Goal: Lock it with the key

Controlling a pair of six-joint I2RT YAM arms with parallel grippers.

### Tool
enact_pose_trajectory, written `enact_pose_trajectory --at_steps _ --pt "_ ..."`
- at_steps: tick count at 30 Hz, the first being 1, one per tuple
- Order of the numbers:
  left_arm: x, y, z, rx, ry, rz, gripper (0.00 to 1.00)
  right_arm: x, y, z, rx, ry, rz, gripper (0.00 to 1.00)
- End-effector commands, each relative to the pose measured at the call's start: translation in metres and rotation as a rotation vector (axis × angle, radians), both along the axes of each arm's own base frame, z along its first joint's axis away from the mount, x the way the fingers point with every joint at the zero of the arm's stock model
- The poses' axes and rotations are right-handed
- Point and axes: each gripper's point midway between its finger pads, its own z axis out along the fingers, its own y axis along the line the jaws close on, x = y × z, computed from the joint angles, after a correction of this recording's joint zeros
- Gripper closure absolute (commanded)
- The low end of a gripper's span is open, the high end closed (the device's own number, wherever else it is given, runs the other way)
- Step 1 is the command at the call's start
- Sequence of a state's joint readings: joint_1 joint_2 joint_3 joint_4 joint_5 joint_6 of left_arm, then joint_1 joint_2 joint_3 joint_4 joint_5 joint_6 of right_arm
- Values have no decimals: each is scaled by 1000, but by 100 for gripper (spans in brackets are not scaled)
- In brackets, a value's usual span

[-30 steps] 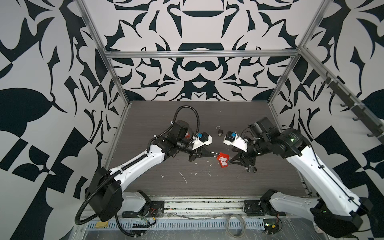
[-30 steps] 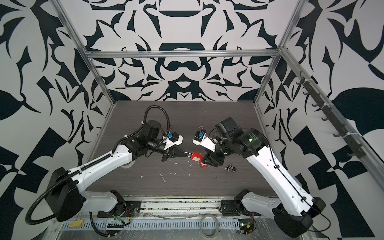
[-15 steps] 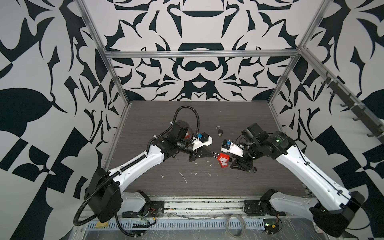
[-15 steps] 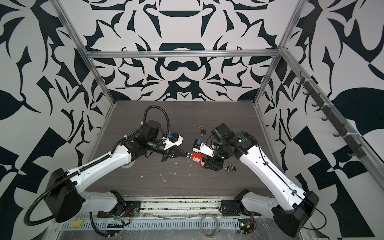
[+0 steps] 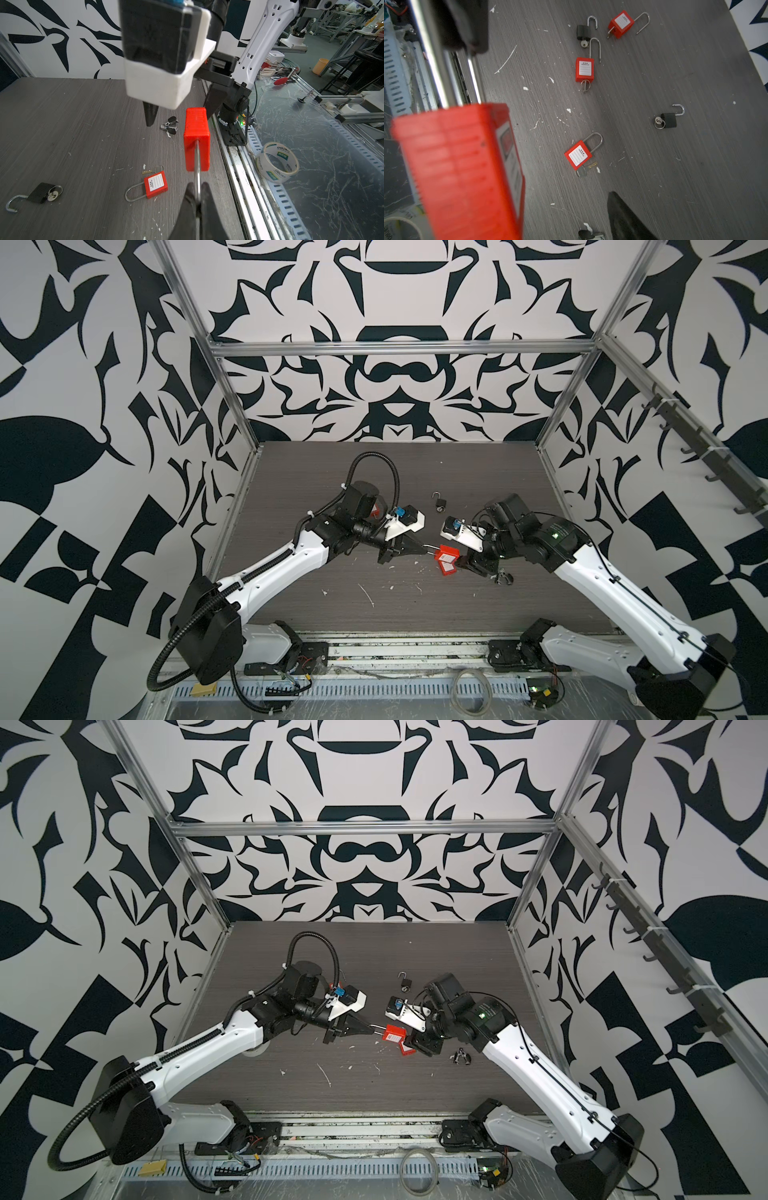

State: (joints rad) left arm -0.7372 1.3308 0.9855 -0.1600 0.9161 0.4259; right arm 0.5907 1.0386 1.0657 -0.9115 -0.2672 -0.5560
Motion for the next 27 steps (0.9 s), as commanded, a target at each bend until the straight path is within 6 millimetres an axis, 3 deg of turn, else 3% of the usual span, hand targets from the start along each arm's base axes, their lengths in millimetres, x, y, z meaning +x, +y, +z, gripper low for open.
enact_pose_trajectory --at_steps 1,3,10,13,17,23,27 --pt "-7 -4 9 -36 -1 -52 100 11 5 16 52 -114 11 30" --pt "-6 -5 8 -35 0 -52 100 12 4 14 41 -127 20 31" --pt "-4 -4 9 -29 -14 -49 100 -22 -8 16 8 -125 150 38" --pt "-5 -3 8 -15 -15 -56 100 -31 -6 28 60 -131 163 38" --pt "-5 -4 7 -12 -21 -56 100 -37 0 28 87 -84 187 40" --pt "-5 -4 6 -8 -17 -54 100 -36 15 30 135 -13 212 56" --pt "-4 -2 3 14 -38 -51 100 -38 15 25 121 1 231 76"
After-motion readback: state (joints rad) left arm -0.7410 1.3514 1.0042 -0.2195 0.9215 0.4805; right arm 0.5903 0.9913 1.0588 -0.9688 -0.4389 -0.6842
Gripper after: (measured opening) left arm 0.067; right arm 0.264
